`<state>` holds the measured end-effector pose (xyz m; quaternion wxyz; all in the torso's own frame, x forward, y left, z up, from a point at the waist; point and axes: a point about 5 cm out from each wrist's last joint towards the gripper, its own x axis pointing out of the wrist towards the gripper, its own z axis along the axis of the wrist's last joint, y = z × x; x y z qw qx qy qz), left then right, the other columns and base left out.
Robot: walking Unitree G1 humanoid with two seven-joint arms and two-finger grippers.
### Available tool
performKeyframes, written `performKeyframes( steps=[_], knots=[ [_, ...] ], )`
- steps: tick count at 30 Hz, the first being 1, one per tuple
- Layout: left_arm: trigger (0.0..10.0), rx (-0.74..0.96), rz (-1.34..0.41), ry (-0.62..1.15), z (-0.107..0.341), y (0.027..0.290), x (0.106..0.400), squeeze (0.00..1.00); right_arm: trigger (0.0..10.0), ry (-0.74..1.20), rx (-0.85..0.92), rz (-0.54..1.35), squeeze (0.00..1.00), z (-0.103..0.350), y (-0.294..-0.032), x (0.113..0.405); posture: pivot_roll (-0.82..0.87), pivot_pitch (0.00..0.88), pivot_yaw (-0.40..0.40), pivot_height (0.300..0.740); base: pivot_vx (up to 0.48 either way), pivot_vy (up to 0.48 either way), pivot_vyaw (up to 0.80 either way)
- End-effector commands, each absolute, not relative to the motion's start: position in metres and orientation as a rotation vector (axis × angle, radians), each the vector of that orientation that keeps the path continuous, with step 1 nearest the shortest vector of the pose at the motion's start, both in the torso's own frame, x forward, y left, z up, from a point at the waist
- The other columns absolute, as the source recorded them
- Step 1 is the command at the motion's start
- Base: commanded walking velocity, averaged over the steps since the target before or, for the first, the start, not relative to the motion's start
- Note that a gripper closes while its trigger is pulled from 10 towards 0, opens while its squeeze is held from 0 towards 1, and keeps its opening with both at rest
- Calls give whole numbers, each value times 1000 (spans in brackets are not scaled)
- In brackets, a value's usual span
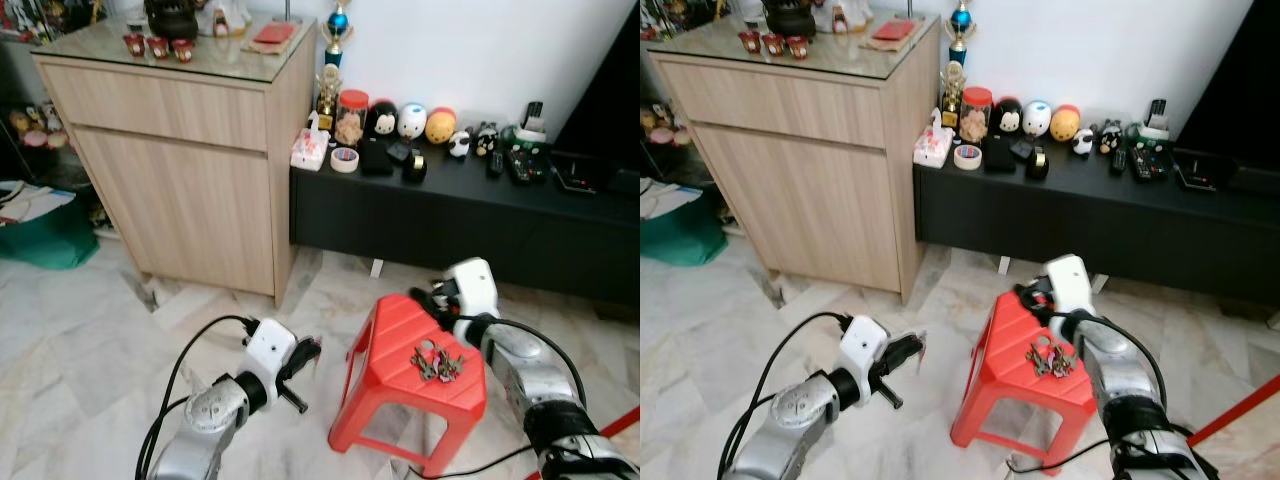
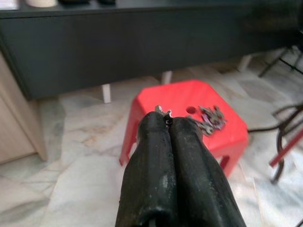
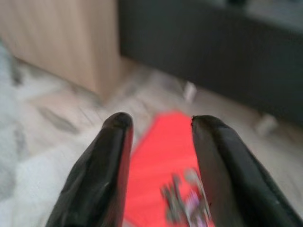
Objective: Hang keys on a hook
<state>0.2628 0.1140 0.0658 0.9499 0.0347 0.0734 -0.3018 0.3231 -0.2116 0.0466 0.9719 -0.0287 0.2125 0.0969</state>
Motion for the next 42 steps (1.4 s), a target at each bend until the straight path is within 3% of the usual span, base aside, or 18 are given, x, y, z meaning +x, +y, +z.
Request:
performKeyframes(
  steps=[1,5,10,18,24,27,29,30,42],
  knots=[
    [10000,40,-531,107,70,119,265,0,10000,525,-37,67,0,22,-223,305,35,0,-87,740,0,0,0],
    [10000,-22,-404,87,71,132,269,0,10000,699,-5,-54,0,-18,-225,270,50,0,-97,740,0,0,0],
    [10000,-64,-384,73,72,134,269,0,10000,872,19,-95,0,-54,-215,229,65,0,-105,740,0,0,0],
    [10000,-69,-430,50,77,125,268,0,10000,974,61,-129,0,-72,-207,204,57,0,-92,740,0,0,0],
    [10000,-21,-163,89,64,170,276,0,10000,1039,66,-182,0,-82,-206,186,72,0,-83,740,0,0,0],
    [10000,26,37,246,32,213,269,0,10000,1044,80,-178,0,-83,-203,184,71,0,-76,740,0,0,0],
    [10000,37,74,305,21,223,265,0,10000,1043,87,-178,0,-83,-202,184,68,0,-72,740,0,0,0],
    [10000,32,133,433,-3,239,250,0,10000,1030,102,-180,0,-82,-202,186,69,0,-69,740,0,0,0],
    [10000,50,190,772,-64,239,187,0,10000,1046,97,-191,0,-83,-202,186,57,0,-61,740,0,0,-34]
  ],
)
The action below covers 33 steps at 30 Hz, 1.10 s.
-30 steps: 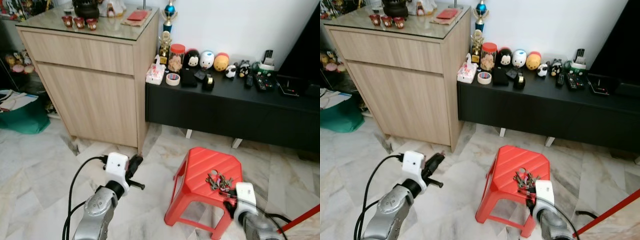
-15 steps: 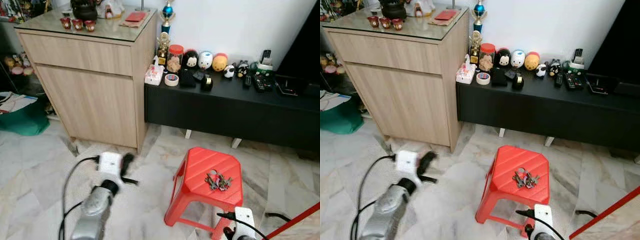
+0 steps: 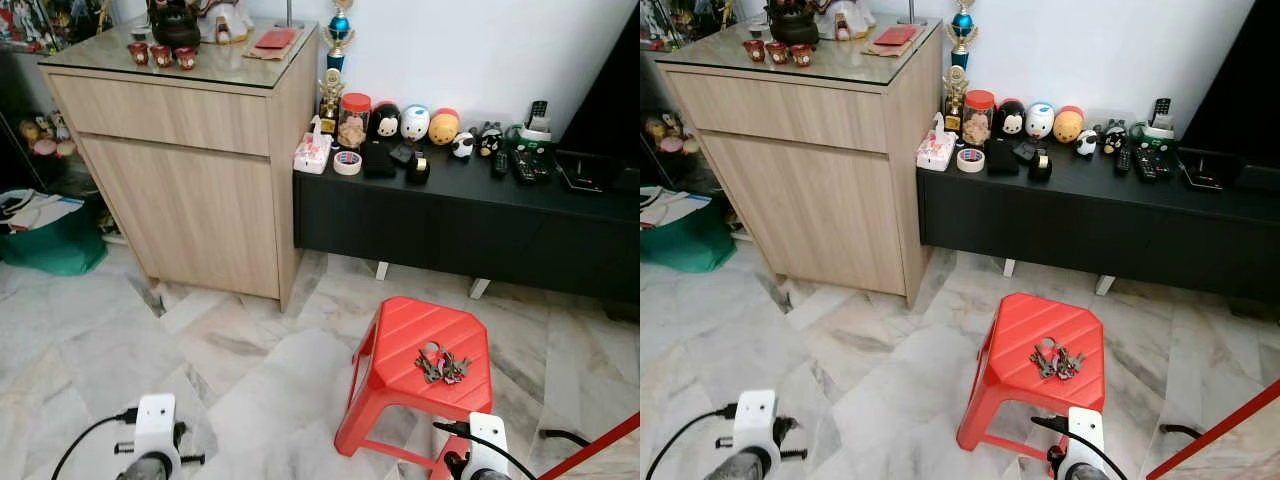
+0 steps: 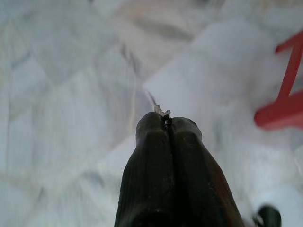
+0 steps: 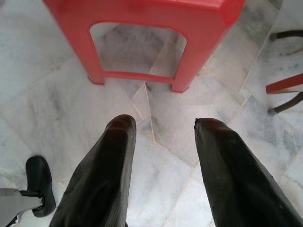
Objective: Hang keys on a hook
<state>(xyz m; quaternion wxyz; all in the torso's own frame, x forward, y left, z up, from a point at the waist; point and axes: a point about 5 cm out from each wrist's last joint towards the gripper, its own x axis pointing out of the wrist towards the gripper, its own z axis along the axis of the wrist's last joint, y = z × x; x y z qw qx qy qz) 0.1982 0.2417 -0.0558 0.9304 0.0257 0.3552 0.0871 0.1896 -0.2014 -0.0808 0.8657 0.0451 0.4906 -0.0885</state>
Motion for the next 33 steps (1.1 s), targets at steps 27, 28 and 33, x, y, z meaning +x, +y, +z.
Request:
performKeyframes(
  steps=[27,28,33],
  knots=[
    [10000,0,227,860,-82,231,162,0,10000,1063,73,-152,0,-83,-206,184,54,0,-79,740,0,0,-731],
    [10000,6,222,861,-82,230,162,0,10000,1063,72,-149,0,-83,-206,184,54,0,-80,740,0,0,-738],
    [10000,-11,230,862,-83,228,161,0,10000,1063,71,-143,0,-82,-206,185,54,0,-82,740,0,-290,-738]
  ],
)
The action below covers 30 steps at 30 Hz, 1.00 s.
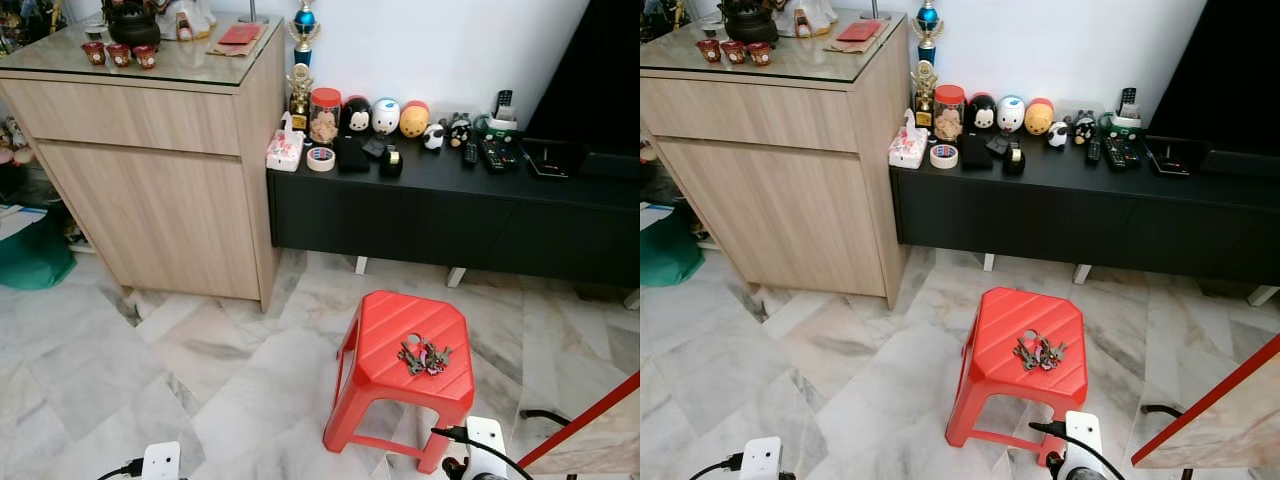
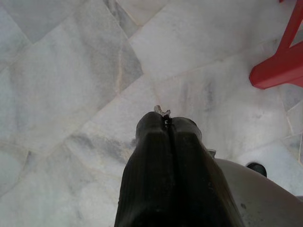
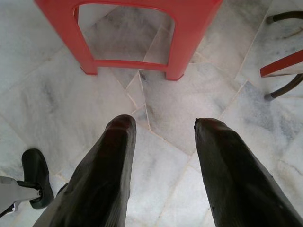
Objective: Hang keys on a hook
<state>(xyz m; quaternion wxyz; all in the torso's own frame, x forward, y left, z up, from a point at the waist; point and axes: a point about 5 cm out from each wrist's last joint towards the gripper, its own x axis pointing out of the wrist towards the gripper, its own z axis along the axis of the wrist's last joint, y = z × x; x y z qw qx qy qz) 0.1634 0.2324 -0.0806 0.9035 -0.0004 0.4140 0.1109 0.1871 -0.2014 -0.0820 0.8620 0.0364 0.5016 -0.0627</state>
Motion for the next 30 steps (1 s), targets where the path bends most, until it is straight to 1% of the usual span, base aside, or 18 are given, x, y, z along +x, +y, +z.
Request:
performKeyframes(
  steps=[1,9,29,30],
  knots=[
    [10000,-20,224,865,-83,227,161,0,10000,1061,73,-139,0,-82,-206,185,53,0,-84,740,0,0,-738],
    [10000,-27,189,864,-84,221,162,0,10000,1064,79,-133,0,-82,-206,184,47,0,-81,740,0,0,-738],
    [10000,-16,149,857,-83,218,164,0,10000,1063,96,-126,0,-83,-204,184,56,0,-77,740,0,0,-738],
    [10000,-16,145,853,-83,218,165,0,10000,1053,111,-133,0,-83,-203,185,56,0,-77,740,0,0,0]
  ],
)
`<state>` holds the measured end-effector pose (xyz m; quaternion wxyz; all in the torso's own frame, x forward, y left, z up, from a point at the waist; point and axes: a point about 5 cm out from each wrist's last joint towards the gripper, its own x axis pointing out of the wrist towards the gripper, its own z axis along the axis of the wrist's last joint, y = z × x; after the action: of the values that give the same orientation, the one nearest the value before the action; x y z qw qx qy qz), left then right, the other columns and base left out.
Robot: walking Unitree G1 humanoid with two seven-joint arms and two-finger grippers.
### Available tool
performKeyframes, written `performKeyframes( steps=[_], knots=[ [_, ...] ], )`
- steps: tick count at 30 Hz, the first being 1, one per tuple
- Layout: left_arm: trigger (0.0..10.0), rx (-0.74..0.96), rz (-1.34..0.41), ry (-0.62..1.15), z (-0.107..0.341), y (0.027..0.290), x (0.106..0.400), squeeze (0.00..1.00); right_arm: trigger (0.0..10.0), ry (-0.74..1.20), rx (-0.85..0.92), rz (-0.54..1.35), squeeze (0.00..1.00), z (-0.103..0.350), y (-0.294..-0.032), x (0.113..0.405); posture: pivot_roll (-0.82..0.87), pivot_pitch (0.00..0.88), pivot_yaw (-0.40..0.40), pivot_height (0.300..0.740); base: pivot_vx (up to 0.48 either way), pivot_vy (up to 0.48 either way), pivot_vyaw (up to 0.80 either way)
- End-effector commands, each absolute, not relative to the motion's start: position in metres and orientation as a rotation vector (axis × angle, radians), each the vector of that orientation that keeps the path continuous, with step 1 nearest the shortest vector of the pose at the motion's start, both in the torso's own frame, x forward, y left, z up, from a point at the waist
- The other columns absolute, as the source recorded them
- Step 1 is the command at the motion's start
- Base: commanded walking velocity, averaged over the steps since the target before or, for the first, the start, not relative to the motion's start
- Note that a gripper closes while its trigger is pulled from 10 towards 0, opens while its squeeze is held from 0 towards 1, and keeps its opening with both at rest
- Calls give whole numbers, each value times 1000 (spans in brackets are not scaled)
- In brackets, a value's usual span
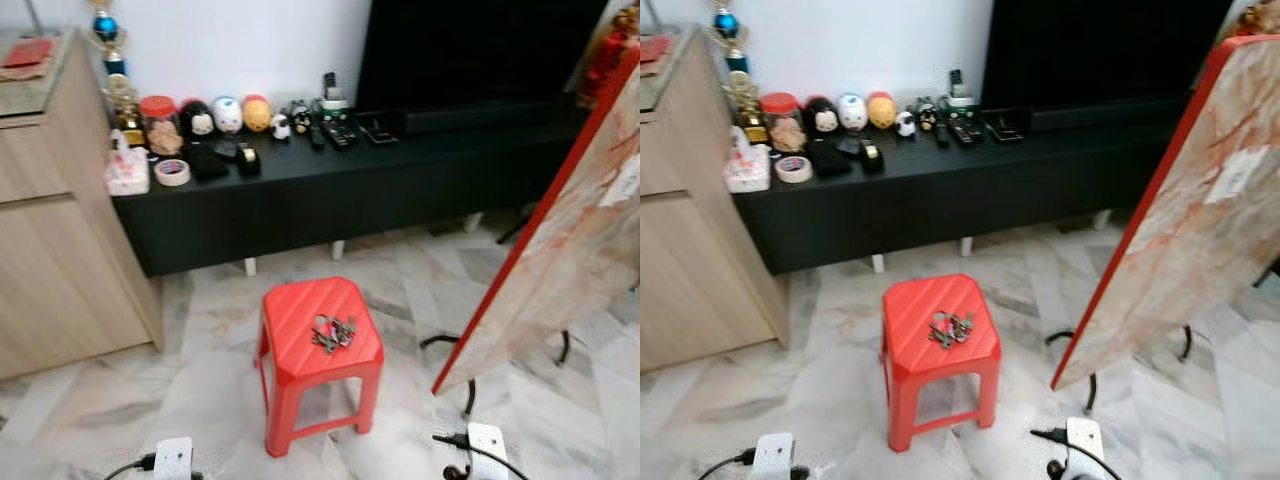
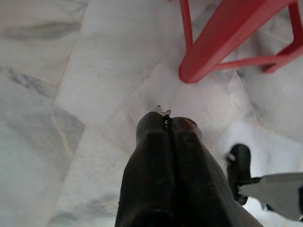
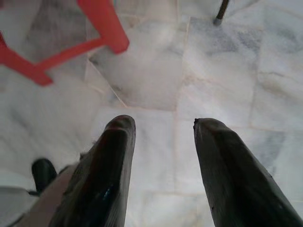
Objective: Hang keys on a hook
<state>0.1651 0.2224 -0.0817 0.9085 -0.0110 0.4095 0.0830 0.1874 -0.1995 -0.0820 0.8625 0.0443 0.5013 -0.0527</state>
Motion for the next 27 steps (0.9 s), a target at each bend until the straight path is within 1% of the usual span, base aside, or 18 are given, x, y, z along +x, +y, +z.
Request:
performKeyframes(
  steps=[1,7,27],
  knots=[
    [10000,-16,144,850,-83,218,165,0,10000,1051,109,-131,0,-83,-203,185,56,0,-77,740,0,-274,0],
    [10000,-11,137,841,-81,219,167,0,10000,1047,111,-136,0,-83,-203,184,59,0,-72,740,0,-324,0],
    [10000,-5,109,769,-71,216,188,0,10000,1040,119,-139,0,-83,-202,185,64,0,-76,740,0,-397,0]
  ],
)
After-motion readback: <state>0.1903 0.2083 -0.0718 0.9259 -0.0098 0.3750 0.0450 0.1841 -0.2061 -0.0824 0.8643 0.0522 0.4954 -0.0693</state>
